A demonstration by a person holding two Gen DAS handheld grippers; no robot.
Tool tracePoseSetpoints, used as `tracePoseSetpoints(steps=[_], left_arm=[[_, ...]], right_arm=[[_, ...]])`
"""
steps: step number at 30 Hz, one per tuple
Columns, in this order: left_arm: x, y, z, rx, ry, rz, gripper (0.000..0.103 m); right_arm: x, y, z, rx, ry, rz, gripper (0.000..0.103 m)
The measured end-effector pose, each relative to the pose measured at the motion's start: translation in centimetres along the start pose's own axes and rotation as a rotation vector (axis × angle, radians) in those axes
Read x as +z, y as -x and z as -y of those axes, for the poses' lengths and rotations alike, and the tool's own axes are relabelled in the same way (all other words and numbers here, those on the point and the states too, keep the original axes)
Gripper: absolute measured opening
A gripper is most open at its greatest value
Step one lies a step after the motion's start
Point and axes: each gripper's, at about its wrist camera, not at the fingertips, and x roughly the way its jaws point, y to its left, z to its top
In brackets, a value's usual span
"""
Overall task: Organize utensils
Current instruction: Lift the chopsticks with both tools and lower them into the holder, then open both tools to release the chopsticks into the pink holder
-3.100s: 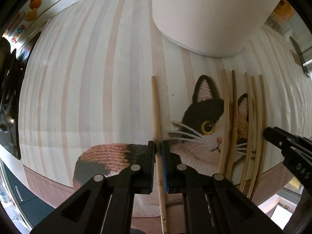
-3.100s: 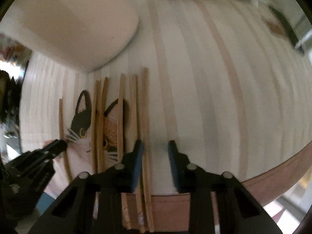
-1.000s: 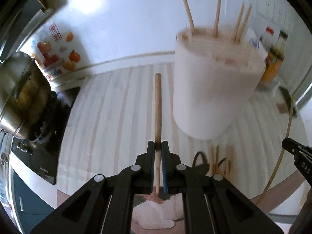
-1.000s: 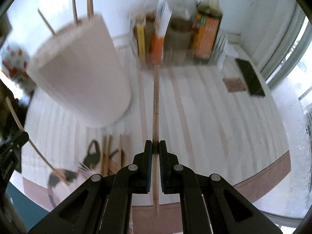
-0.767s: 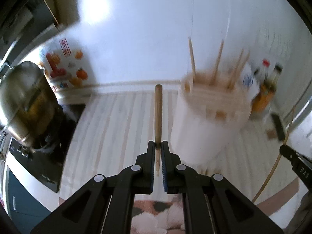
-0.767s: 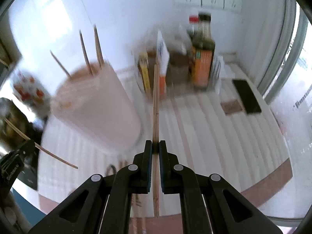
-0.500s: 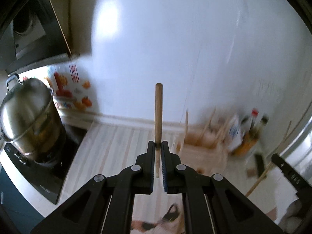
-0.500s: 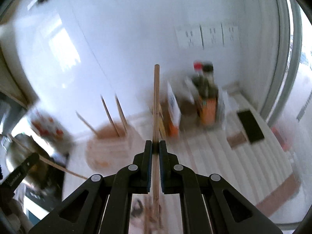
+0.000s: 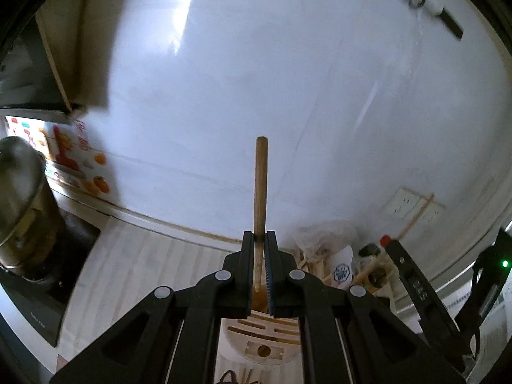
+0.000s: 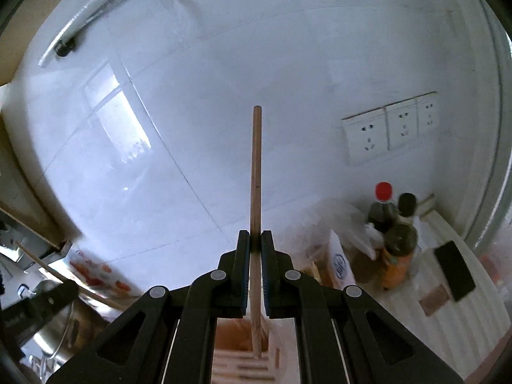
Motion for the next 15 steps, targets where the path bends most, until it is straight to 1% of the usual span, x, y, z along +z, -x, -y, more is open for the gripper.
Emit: tracePoseSetpoints(steps=[3,7,10,11,15], left_arm=[[-0.5,-2.8,0.2,-0.002,-0.004,-0.060,0.004],[-1.4,-5.4,0.4,0.004,-0.025,-0.123,0.004],[-1.9,-6.6,0.3,0.010,-0.030,-0.157,0.004],[-2.0,-6.9,0.2,0.011,-0.031,-0.164,0.004],[-2.5,-7.6,0.2,-0.001,-0.045,-0.204,0.004]], right_arm=[[-0.4,-2.3,0.0,-0.003,0.005,-0.009,0.007],[-1.6,-4.5,0.0,-0.002,0.019,-0.029,0.007],[-2.5,-5.0,0.3,0.000,0.018,-0.037,0.007],[-2.7,-5.1,0.4,0.013,0.016,-0.036,0.007],[-3.5,-5.7,0.4,0.018,0.039,-0.074,0.007]])
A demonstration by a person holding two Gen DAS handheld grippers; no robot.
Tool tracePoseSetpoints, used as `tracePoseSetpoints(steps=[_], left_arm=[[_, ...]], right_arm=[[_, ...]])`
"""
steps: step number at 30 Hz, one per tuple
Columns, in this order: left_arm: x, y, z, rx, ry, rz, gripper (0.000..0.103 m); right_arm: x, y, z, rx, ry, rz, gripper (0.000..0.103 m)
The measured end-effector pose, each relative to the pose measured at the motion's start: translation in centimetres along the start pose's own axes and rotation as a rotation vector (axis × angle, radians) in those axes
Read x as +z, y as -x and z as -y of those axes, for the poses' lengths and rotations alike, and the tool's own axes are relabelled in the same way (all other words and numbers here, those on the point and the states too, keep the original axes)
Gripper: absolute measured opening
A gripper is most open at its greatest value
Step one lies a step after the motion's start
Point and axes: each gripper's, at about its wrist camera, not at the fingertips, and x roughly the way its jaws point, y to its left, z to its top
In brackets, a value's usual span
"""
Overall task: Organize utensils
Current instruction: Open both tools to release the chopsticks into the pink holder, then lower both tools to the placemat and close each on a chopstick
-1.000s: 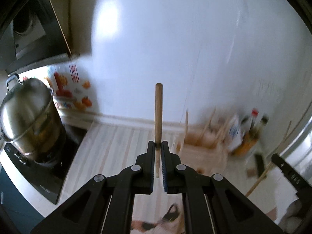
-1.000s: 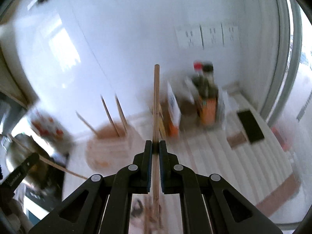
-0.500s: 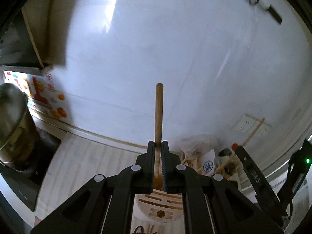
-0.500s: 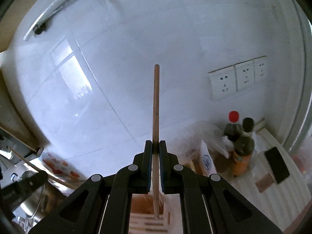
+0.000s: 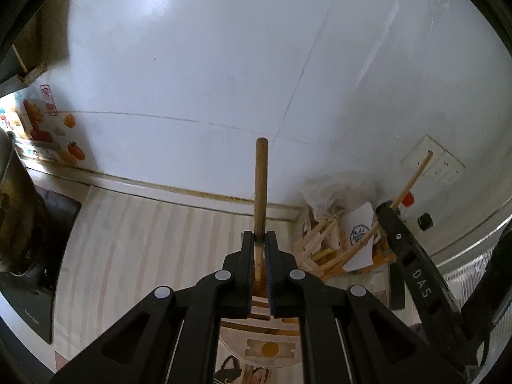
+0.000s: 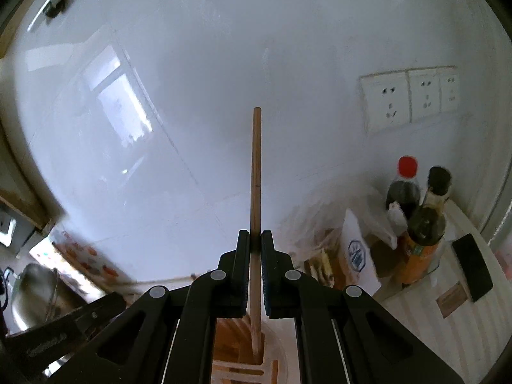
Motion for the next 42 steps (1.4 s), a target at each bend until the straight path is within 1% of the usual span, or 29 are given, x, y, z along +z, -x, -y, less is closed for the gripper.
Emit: tracePoseSetpoints(steps=[1,3,4,6,7,8,9,10,11,12,14,15,16,18,20,21,23,24,26,29,30,34,36,37,38,39,40,41,42], left_arm=[[0.0,-0.1,0.2,-0.003,-0.005,-0.010,0.005],[0.0,0.4,0.3,-0.021,-0.009,-0.021,0.006],[0.0,0.7,0.4,-0.026,-0.012,-0.021,0.008],[0.1,1.8,0.4,-0.023,-0.028,-0.013,0.010],[0.1,2.5,0.4,-0.009,-0.033,-0.002,0.015],[0.1,3.1,0.4,0.007,-0.041,0.012,0.020],[0.1,3.8,0.2,0.021,-0.045,0.028,0.039],[0.0,4.3,-0.1,0.036,-0.042,0.044,0.063],[-0.1,4.8,-0.5,0.049,-0.037,0.059,0.071],[-0.3,5.3,-0.9,0.067,-0.034,0.081,0.075],[-0.8,5.8,-1.8,0.101,-0.038,0.100,0.076],[-1.3,6.0,-2.3,0.124,-0.039,0.101,0.079],[-1.6,6.0,-2.7,0.142,-0.041,0.103,0.089],[-2.5,6.2,-3.2,0.169,-0.048,0.117,0.103],[-3.5,6.0,-3.6,0.209,-0.064,0.123,0.103],[-4.2,5.7,-3.9,0.225,-0.070,0.114,0.103],[-5.5,5.1,-4.4,0.237,-0.072,0.092,0.103],[-6.2,4.6,-4.7,0.246,-0.073,0.076,0.103],[-7.8,3.6,-5.1,0.263,-0.078,0.047,0.103],[-10.5,1.9,-5.7,0.299,-0.103,0.003,0.103],[-11.7,1.0,-6.1,0.321,-0.110,-0.022,0.103],[-15.5,-1.7,-7.1,0.386,-0.138,-0.100,0.103],[-17.8,-3.5,-7.6,0.414,-0.163,-0.159,0.103],[-18.8,-4.3,-7.8,0.422,-0.173,-0.186,0.103],[-19.5,-4.9,-7.9,0.426,-0.180,-0.205,0.103],[-20.4,-5.6,-8.2,0.433,-0.190,-0.232,0.103],[-21.4,-6.2,-8.3,0.435,-0.199,-0.258,0.103],[-22.2,-6.8,-8.5,0.433,-0.205,-0.283,0.103],[-22.8,-7.2,-8.5,0.432,-0.208,-0.302,0.103]], right_arm=[[-0.2,-0.1,0.1,0.002,0.005,-0.007,0.007],[-0.4,-0.6,0.0,0.018,0.028,-0.062,0.007],[-0.5,-0.7,0.0,0.029,0.031,-0.088,0.008],[-0.7,-0.8,0.1,0.062,0.042,-0.145,0.009],[-0.8,-0.6,0.2,0.071,0.043,-0.156,0.015],[-0.8,-0.1,0.4,0.083,0.040,-0.162,0.026],[-0.7,0.4,0.6,0.085,0.038,-0.159,0.031],[-0.7,1.0,0.9,0.087,0.035,-0.152,0.039],[-0.7,1.5,1.1,0.087,0.034,-0.147,0.044],[-0.7,2.1,1.4,0.081,0.029,-0.142,0.046],[-0.7,3.4,1.9,0.077,0.018,-0.137,0.054],[-0.7,3.9,2.2,0.072,0.015,-0.138,0.055],[-0.8,4.5,2.5,0.067,0.010,-0.135,0.059],[-1.2,5.5,3.1,0.051,-0.003,-0.138,0.065],[-1.8,6.5,3.8,0.047,-0.025,-0.137,0.074],[-2.2,6.8,4.1,0.040,-0.033,-0.135,0.076],[-3.4,7.6,4.7,0.026,-0.034,-0.124,0.089],[-3.9,7.7,4.9,0.013,-0.033,-0.124,0.090],[-5.3,8.0,5.3,-0.020,-0.030,-0.127,0.091],[-8.0,7.5,5.8,-0.074,0.001,-0.190,0.091],[-9.1,7.1,6.0,-0.098,0.013,-0.225,0.091],[-13.5,5.5,7.1,-0.132,0.011,-0.359,0.091],[-16.5,4.0,7.6,-0.149,0.020,-0.447,0.091],[-18.0,3.3,7.9,-0.156,0.019,-0.493,0.086],[-19.5,2.6,8.1,-0.155,0.017,-0.535,0.075],[-20.7,2.0,8.2,-0.161,0.021,-0.570,0.069],[-22.2,1.2,8.3,-0.170,0.023,-0.613,0.059],[-23.5,0.6,8.5,-0.170,0.022,-0.648,0.053],[-24.6,0.1,8.6,-0.171,0.018,-0.673,0.051]])
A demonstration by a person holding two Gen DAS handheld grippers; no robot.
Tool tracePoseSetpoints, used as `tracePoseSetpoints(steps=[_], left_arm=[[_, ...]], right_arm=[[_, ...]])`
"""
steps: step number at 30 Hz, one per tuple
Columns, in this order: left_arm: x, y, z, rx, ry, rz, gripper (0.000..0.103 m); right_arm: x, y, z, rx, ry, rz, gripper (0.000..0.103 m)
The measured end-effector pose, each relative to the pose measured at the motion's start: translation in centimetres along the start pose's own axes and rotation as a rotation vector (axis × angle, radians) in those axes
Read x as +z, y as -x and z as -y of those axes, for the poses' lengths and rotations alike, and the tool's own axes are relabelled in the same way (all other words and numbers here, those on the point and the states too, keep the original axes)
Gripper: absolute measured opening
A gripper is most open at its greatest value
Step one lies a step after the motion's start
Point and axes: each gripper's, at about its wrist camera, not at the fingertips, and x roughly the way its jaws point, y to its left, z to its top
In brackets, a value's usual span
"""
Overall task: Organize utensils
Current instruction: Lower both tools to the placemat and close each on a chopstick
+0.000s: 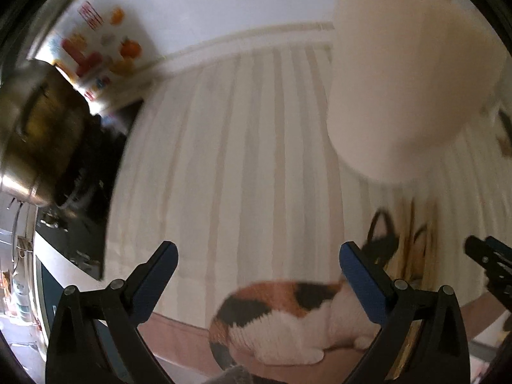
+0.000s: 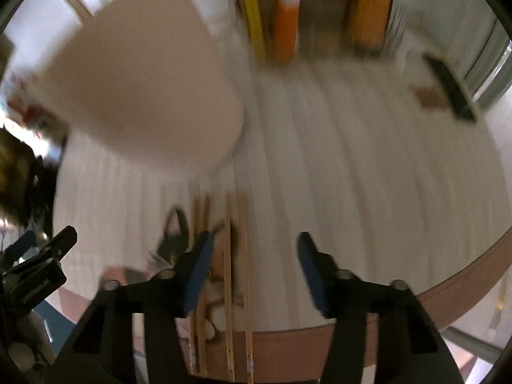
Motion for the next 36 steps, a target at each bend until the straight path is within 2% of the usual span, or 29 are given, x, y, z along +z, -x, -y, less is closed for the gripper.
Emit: tracePoseSetpoints(steps=[5,6,8,9,11,12,15,18,23,24,26,31,32,33,36], left_arm=[[-1.3,-1.8,1.4,-0.051,-0.026,-0.059,0.099],[-1.4,-2.1,1.9,-0.088,-0.031,-0.072,0.096],[-1.4,-2.5,2.7,-0.146,-0.040,-0.094,0.084],[-1.4,-2.8,3.4,-0.187,-0.047,-0.113,0.076],[-1.4,-3.1,4.5,-0.241,-0.055,-0.137,0.067],[-1.5,-3.3,5.2,-0.269,-0.061,-0.149,0.059],[-1.6,-3.7,7.3,-0.308,-0.103,-0.171,0.042],[-1.8,-3.9,9.4,-0.306,-0.160,-0.176,0.040],[-2.3,-3.9,11.0,-0.296,-0.209,-0.166,0.012],[-2.3,-3.9,11.1,-0.281,-0.216,-0.167,0.001],[-2.7,-4.1,11.1,-0.264,-0.208,-0.174,0.002],[-2.9,-5.1,8.1,-0.246,-0.121,-0.194,0.001],[-3.0,-5.2,7.5,-0.261,-0.104,-0.202,0.001],[-3.1,-5.3,6.9,-0.286,-0.084,-0.211,0.001],[-2.9,-5.3,5.1,-0.410,-0.017,-0.220,0.003]], right_arm=[[-1.9,-4.0,-0.5,-0.001,0.016,-0.106,0.045],[-2.2,-4.5,-0.7,-0.014,0.034,-0.117,0.041],[-2.6,-5.1,-0.7,-0.062,0.062,-0.116,0.012],[-2.8,-5.0,-0.5,-0.093,0.074,-0.105,0.009],[-2.9,-4.9,0.5,-0.098,0.054,-0.111,0.007],[-3.0,-4.8,1.2,-0.109,0.041,-0.113,0.007],[-3.1,-4.3,3.8,-0.132,0.004,-0.118,0.007],[-3.2,-3.9,6.2,-0.149,-0.032,-0.125,0.007],[-3.5,-3.5,9.0,-0.153,-0.075,-0.128,0.007],[-3.5,-3.3,9.5,-0.154,-0.077,-0.128,0.007],[-3.4,-3.1,9.7,-0.158,-0.075,-0.127,0.007],[-3.9,-3.4,9.4,-0.164,-0.065,-0.125,0.007],[-3.9,-3.4,9.4,-0.160,-0.064,-0.125,0.007],[-4.1,-4.0,7.8,-0.157,-0.063,-0.125,0.007],[-4.2,-4.1,7.1,-0.138,-0.068,-0.127,0.007]])
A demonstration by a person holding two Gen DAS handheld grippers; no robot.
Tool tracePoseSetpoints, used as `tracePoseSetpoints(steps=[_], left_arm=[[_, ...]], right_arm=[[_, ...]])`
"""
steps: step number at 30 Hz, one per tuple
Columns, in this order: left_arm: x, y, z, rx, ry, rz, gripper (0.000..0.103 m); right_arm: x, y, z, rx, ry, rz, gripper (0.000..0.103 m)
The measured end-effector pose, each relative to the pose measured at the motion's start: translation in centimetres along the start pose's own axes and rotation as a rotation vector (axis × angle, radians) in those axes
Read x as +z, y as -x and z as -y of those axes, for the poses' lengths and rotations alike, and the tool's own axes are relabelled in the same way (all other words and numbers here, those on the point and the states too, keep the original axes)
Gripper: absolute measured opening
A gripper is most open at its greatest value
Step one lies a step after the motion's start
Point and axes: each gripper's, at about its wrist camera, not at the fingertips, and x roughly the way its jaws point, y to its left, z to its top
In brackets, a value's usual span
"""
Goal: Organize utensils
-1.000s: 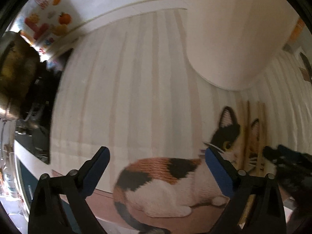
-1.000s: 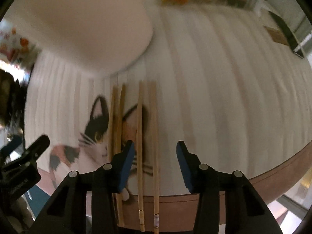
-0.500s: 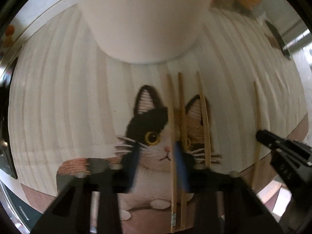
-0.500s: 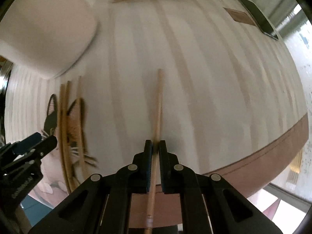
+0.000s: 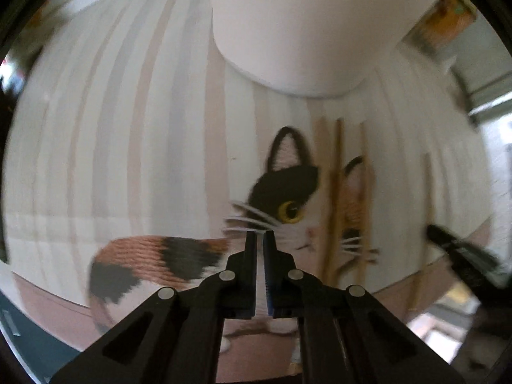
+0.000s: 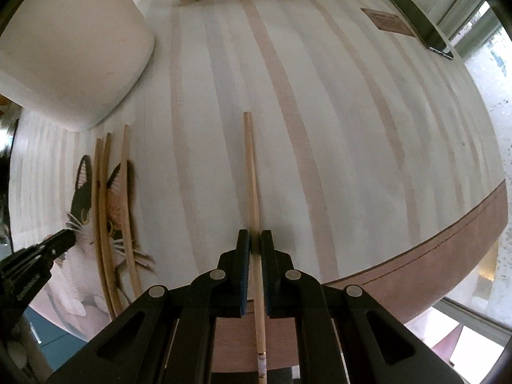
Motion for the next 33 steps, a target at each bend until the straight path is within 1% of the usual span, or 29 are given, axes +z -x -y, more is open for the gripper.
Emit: tracePoseSetpoints(steps=[1,2,4,6,8,9,10,11,12,13,14,15,16,17,18,19,20,21,23,25,30,31,33], left_arm=[[0.1,0.1,0.1,-0.042,0.005,-0.007,0.006],[0.2,0.1,0.4,-0.066,0.000,-0.013,0.008],[0.5,0.2,1.5,-0.073,-0.029,-0.006,0.016],[0.8,-0.2,2.6,-0.058,-0.061,-0.008,0.020],[1.2,-1.0,3.4,-0.040,-0.091,-0.020,0.020],[1.2,-1.4,3.9,-0.018,-0.106,-0.026,0.020],[1.1,-1.5,4.1,-0.001,-0.114,-0.027,0.021],[0.6,-1.6,4.8,-0.001,-0.121,-0.014,0.022],[0.8,-1.6,5.1,0.012,-0.134,-0.009,0.017],[0.9,-1.8,5.5,0.039,-0.145,-0.007,0.016],[0.8,-2.0,6.5,0.039,-0.151,0.001,0.014],[0.8,-2.0,6.6,0.035,-0.159,0.006,0.009],[0.7,-2.0,6.9,0.056,-0.165,0.011,0.009],[0.5,-1.8,6.8,0.080,-0.169,0.021,0.009],[0.5,-1.6,6.5,0.085,-0.163,0.027,0.007],[0.5,-1.4,6.2,0.090,-0.148,0.031,0.001],[0.5,-1.2,5.7,0.113,-0.140,0.033,0.001],[0.4,-1.1,4.8,0.121,-0.124,0.033,0.001],[0.3,-1.1,2.9,0.087,-0.057,0.007,0.000],[0.2,-1.5,1.5,0.078,-0.014,-0.007,0.000],[0.0,-1.2,-0.7,-0.087,0.092,-0.010,0.001],[0.2,-1.0,-0.7,-0.112,0.095,-0.003,0.002],[0.3,-0.8,-0.3,-0.114,0.065,0.002,0.002]], right_arm=[[0.1,0.0,0.0,0.002,-0.001,-0.001,0.007],[0.2,0.1,-0.1,0.005,-0.003,-0.001,0.007],[0.4,0.2,0.1,0.010,-0.007,-0.002,0.007],[0.5,0.3,0.2,0.009,-0.002,-0.003,0.007],[0.5,0.4,0.2,0.007,0.001,-0.003,0.007],[0.4,0.4,0.3,0.005,0.003,-0.002,0.007],[0.4,0.4,0.2,0.002,0.006,-0.002,0.007],[0.4,0.4,0.2,-0.001,0.008,-0.002,0.007],[0.4,0.5,0.2,-0.003,0.009,-0.001,0.007],[0.3,0.4,0.1,-0.005,0.010,-0.001,0.007],[0.3,0.1,-0.5,-0.006,0.009,-0.001,0.007],[0.0,-0.4,-1.0,-0.008,0.008,-0.001,0.007],[0.0,-0.4,-1.0,-0.008,0.008,-0.001,0.007],[-0.1,-0.4,-1.1,-0.008,0.008,-0.001,0.007],[-0.1,-0.4,-1.0,-0.007,0.009,-0.001,0.007],[-0.1,-0.5,-1.0,-0.007,0.010,-0.002,0.007],[-0.3,-0.7,-1.3,-0.007,0.009,-0.002,0.007],[-0.3,-0.7,-1.4,-0.007,0.010,-0.003,0.007],[-0.2,-0.8,-1.5,-0.007,0.012,-0.005,0.007],[-0.1,-0.8,-1.5,-0.008,0.014,-0.006,0.007],[0.1,-0.8,-1.0,0.003,0.005,-0.008,0.007],[0.1,-0.8,-1.0,0.005,0.004,-0.010,0.007],[0.3,-0.6,-0.8,0.005,0.008,-0.012,0.007]])
